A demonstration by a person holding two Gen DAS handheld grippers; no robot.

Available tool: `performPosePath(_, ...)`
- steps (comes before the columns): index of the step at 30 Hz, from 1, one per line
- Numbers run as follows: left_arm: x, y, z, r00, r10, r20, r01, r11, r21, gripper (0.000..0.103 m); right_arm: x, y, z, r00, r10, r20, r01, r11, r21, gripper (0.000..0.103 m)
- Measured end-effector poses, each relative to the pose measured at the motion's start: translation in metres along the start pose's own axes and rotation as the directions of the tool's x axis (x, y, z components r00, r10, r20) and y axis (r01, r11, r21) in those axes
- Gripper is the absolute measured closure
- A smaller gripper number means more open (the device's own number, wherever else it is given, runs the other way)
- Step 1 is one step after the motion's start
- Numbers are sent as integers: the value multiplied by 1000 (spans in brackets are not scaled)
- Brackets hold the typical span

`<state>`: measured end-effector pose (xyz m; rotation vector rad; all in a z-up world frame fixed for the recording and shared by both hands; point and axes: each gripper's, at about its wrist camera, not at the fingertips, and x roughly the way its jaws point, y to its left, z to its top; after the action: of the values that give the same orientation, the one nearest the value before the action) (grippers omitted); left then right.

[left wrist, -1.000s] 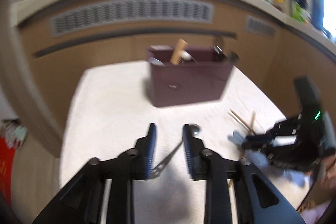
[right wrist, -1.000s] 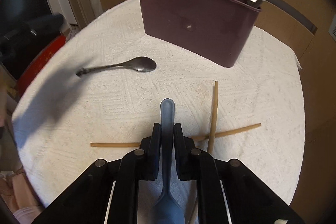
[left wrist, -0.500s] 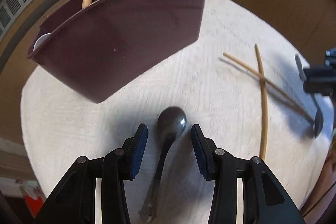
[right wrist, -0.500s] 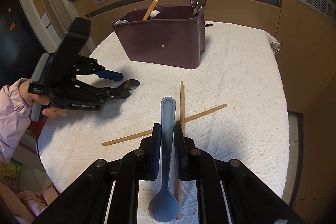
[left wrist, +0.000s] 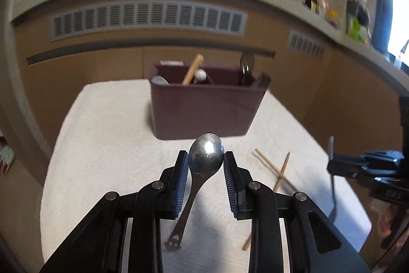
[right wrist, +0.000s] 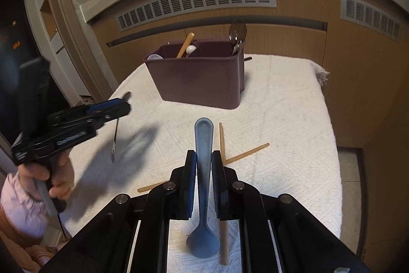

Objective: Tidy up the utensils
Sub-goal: 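Grasp and lift the metal spoon with the left tool while the right tool lifts the grey-blue spoon, then raise both spoons over the caddy and open both tools to drop them in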

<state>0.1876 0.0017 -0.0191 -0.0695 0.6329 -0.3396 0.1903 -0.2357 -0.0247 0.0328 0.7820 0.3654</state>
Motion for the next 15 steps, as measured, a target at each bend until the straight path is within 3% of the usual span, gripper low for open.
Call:
performPosePath(9, -31, 1, 10, 997, -38, 68, 42, 997, -60, 74, -12, 17, 7, 999, 18, 50, -18, 1000, -14, 93)
performPosePath(13, -39, -7, 56, 983, -71, 171, 80, 996, -46, 74, -23, 20, 27, 994, 41, 100, -39, 999, -25, 93)
performPosePath(15, -49, -10, 92, 963, -92, 252, 102, 994, -29, 74, -37, 25, 55, 986, 36, 164, -27, 998, -57, 93)
